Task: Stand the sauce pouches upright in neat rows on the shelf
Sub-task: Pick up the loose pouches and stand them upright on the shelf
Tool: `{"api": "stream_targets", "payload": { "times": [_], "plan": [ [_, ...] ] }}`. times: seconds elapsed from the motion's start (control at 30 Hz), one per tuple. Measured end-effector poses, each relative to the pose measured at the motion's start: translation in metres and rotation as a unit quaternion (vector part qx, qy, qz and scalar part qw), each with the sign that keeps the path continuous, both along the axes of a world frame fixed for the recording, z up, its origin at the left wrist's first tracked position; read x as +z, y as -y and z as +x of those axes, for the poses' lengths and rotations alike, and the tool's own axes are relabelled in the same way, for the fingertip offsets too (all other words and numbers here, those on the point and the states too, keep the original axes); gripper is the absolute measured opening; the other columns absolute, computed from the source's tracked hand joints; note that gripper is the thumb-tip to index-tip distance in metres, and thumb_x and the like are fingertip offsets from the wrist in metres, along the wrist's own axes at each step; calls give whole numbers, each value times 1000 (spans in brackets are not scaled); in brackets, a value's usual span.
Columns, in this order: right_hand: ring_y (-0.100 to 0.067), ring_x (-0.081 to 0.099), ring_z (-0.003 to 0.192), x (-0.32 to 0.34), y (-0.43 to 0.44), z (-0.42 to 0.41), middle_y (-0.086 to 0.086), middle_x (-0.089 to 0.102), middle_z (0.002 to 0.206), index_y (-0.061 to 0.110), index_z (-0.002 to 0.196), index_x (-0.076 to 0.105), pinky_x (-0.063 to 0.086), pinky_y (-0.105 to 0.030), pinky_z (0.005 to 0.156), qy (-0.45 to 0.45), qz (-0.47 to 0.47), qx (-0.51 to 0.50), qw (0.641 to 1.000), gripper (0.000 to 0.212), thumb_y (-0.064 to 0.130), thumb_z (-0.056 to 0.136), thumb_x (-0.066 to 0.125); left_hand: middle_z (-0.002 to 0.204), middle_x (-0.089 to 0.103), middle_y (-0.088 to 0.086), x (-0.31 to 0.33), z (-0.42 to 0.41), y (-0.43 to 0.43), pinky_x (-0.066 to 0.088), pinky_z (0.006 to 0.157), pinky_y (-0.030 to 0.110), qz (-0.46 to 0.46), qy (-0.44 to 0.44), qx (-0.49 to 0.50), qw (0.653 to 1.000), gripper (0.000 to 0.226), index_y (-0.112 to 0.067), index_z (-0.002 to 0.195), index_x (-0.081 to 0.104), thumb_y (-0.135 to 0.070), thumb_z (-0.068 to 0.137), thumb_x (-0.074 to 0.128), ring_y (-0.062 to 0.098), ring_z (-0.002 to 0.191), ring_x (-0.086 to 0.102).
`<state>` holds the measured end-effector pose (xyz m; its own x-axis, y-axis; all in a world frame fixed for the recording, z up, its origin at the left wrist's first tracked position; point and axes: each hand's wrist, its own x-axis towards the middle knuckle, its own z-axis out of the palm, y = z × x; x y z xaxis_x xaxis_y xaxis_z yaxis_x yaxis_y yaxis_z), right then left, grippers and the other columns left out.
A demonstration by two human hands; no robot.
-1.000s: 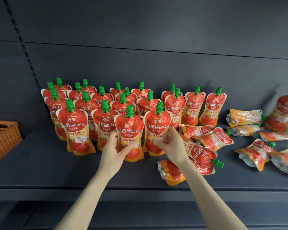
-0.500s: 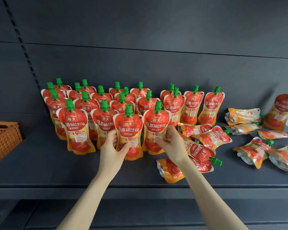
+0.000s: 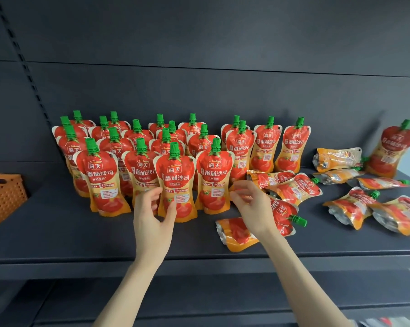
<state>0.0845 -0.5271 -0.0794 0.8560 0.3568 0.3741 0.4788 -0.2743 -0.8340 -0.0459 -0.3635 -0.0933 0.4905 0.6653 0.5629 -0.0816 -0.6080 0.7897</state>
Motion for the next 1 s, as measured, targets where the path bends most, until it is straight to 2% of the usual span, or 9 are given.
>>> {"api": "stream_targets", "payload": {
  "times": [0.1,0.3,0.4,0.5,0.6,0.73,0.83,1.0],
  "plan": [
    [-1,60,89,1,19,4,6,66,97,16,101,64,44,-12,70,11,-4,-23,1000,12,15,90,58,105,60,-2,0,4,19,46,81,16,26,11,-19,999,27,-11,108,57,-12,82,67,13,99,57],
    [-1,60,87,7,72,28,9,67,92,17,95,67,43,-4,68,20,-5,-62,998,12,12,91,56,91,62,-7,5,41,74,49,73,15,58,5,-137,989,23,-20,102,57,-9,84,65,6,88,59],
    [4,60,83,10,99,51,15,65,86,19,91,66,42,-2,67,33,-13,-71,997,11,11,90,58,92,62,-9,7,69,101,49,72,14,76,-14,-170,982,20,-20,103,58,-16,84,63,5,89,59],
    [0,60,81,11,125,83,12,65,82,17,87,66,41,-2,65,23,-21,-61,998,12,9,90,58,96,61,-10,13,107,127,49,75,14,83,-45,-193,977,19,-21,104,57,-16,86,63,4,90,59],
    [-8,62,82,8,149,122,6,66,83,15,90,67,43,-7,66,4,-47,-41,998,9,12,90,59,102,60,-10,21,152,150,50,81,17,74,-105,-192,973,22,-21,107,56,-22,87,62,5,96,58],
    [-12,61,87,7,171,168,6,65,87,20,89,63,43,-14,68,-10,-106,2,994,2,21,87,64,115,56,-4,24,207,171,45,87,22,66,-204,-175,961,29,-19,115,53,-29,88,60,10,108,53],
    [-16,60,92,7,179,200,-1,65,95,14,96,64,41,-22,70,2,-164,22,986,15,23,85,66,124,52,-3,30,240,175,40,89,23,79,-290,-168,939,36,-18,119,52,-37,89,57,14,114,50],
    [-20,56,108,14,174,226,-3,61,117,15,125,54,38,-21,78,17,-254,94,962,45,30,84,66,141,41,-1,33,279,166,38,99,31,152,-437,-161,872,57,-18,135,41,-53,90,46,18,128,40]
  ]
}}
